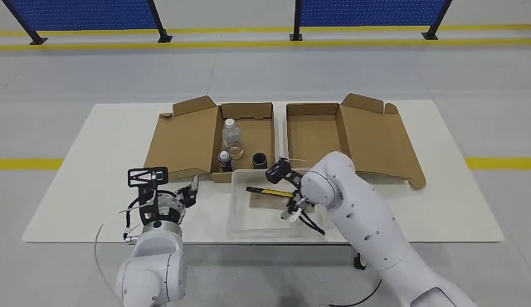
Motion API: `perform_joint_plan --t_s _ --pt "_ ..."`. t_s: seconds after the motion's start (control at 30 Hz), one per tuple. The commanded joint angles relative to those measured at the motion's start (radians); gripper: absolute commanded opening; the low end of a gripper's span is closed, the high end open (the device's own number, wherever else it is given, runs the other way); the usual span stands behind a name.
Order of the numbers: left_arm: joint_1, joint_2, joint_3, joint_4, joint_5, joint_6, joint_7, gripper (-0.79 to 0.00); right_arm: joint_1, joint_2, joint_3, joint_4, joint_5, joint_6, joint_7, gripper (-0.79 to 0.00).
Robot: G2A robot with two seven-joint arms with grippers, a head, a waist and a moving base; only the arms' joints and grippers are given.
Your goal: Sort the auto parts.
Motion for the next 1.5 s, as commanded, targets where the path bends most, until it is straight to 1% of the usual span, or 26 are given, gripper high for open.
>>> perform_joint_plan --t_s 0.0,0.1,0.2,0.5,0.57,0.6,0.8,0.87,0.93,1.0,1.13,1.2,1.3,1.37,1.47 --pt "0.0 0.0 0.0 0.0 0.0 0.0 0.0 0.0 0.023 -0.008 -0.023 0.049 0.004 0.001 -0.013 0.0" --pt "0.0 0.0 0.0 0.0 0.0 0.0 0.0 0.0 0.059 -0.022 -0.06 0.117 0.013 -0.002 -0.03 0.0" --pt "0.0 0.0 0.0 0.0 0.0 0.0 0.0 0.0 0.094 -0.037 -0.102 0.185 0.0 -0.009 -0.046 -0.022" --pt "0.0 0.0 0.0 0.0 0.0 0.0 0.0 0.0 0.173 -0.092 -0.209 0.345 0.025 -0.034 -0.099 -0.043" --pt "0.0 0.0 0.0 0.0 0.0 0.0 0.0 0.0 0.188 -0.103 -0.225 0.38 0.028 -0.034 -0.112 -0.043" --pt "0.0 0.0 0.0 0.0 0.0 0.0 0.0 0.0 0.194 -0.108 -0.23 0.396 0.032 -0.035 -0.12 -0.068" --pt "0.0 0.0 0.0 0.0 0.0 0.0 0.0 0.0 0.226 -0.132 -0.251 0.482 0.056 -0.042 -0.153 -0.077" --pt "0.0 0.0 0.0 0.0 0.0 0.0 0.0 0.0 0.233 -0.139 -0.257 0.505 0.062 -0.049 -0.16 -0.099" --pt "0.0 0.0 0.0 0.0 0.0 0.0 0.0 0.0 0.239 -0.146 -0.26 0.525 0.074 -0.054 -0.164 -0.157" --pt "0.0 0.0 0.0 0.0 0.0 0.0 0.0 0.0 0.245 -0.152 -0.263 0.54 0.085 -0.059 -0.167 -0.182" --pt "0.0 0.0 0.0 0.0 0.0 0.0 0.0 0.0 0.252 -0.161 -0.265 0.563 0.105 -0.067 -0.171 -0.265" --pt "0.0 0.0 0.0 0.0 0.0 0.0 0.0 0.0 0.255 -0.164 -0.265 0.57 0.117 -0.075 -0.167 -0.28" --pt "0.0 0.0 0.0 0.0 0.0 0.0 0.0 0.0 0.258 -0.168 -0.263 0.57 0.138 -0.091 -0.15 -0.342" --pt "0.0 0.0 0.0 0.0 0.0 0.0 0.0 0.0 0.26 -0.169 -0.26 0.561 0.153 -0.096 -0.132 -0.342" --pt "0.0 0.0 0.0 0.0 0.0 0.0 0.0 0.0 0.258 -0.168 -0.255 0.544 0.167 -0.105 -0.111 -0.32"
